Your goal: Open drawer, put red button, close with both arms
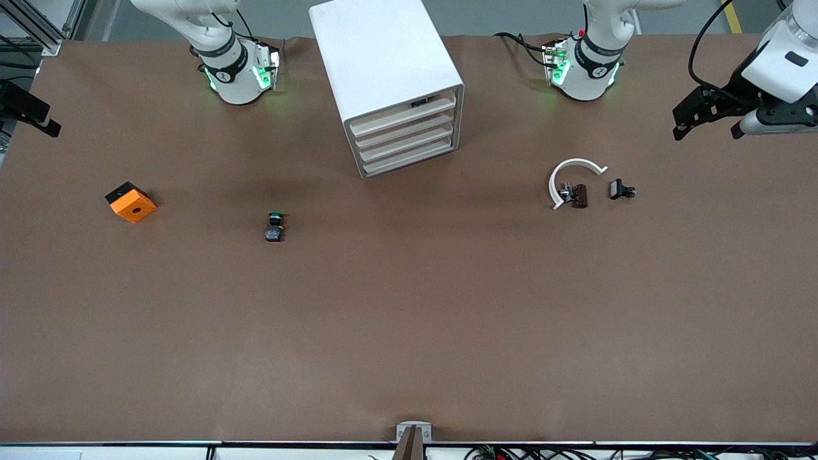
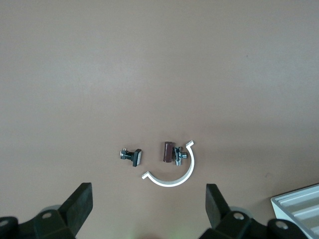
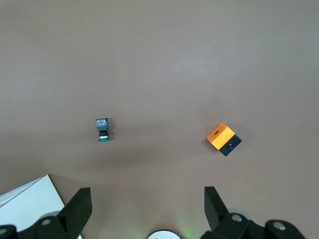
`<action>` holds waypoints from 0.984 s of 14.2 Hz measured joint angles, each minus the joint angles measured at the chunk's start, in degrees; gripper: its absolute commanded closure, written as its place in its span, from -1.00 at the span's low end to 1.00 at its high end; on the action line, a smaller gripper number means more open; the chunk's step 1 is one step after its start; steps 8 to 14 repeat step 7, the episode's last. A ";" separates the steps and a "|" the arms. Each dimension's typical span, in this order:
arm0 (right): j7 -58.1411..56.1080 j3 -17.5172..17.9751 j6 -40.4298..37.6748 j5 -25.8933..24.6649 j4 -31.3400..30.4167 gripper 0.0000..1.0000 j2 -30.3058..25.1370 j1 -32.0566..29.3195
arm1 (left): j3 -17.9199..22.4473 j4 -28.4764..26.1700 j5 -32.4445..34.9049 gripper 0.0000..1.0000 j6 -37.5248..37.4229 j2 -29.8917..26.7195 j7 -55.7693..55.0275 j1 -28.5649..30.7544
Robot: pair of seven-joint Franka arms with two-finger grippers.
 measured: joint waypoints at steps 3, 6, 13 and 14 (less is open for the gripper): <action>0.00 -0.03 -0.06 0.00 0.00 -1.00 -0.61 -0.03 | 0.21 0.70 0.00 -1.00 -0.19 0.44 0.00 0.00; 0.00 -0.04 -0.10 0.00 -0.12 -1.00 -0.66 -0.04 | 0.40 4.59 0.00 -1.00 -3.65 2.52 0.00 0.03; 0.00 -0.04 -0.11 0.00 -0.28 -1.00 -0.71 -0.07 | 0.42 6.27 0.00 -1.00 -4.87 3.53 0.00 0.02; 0.00 -0.04 -0.11 0.00 -0.28 -1.00 -0.71 -0.07 | 0.42 6.27 0.00 -1.00 -4.87 3.53 0.00 0.02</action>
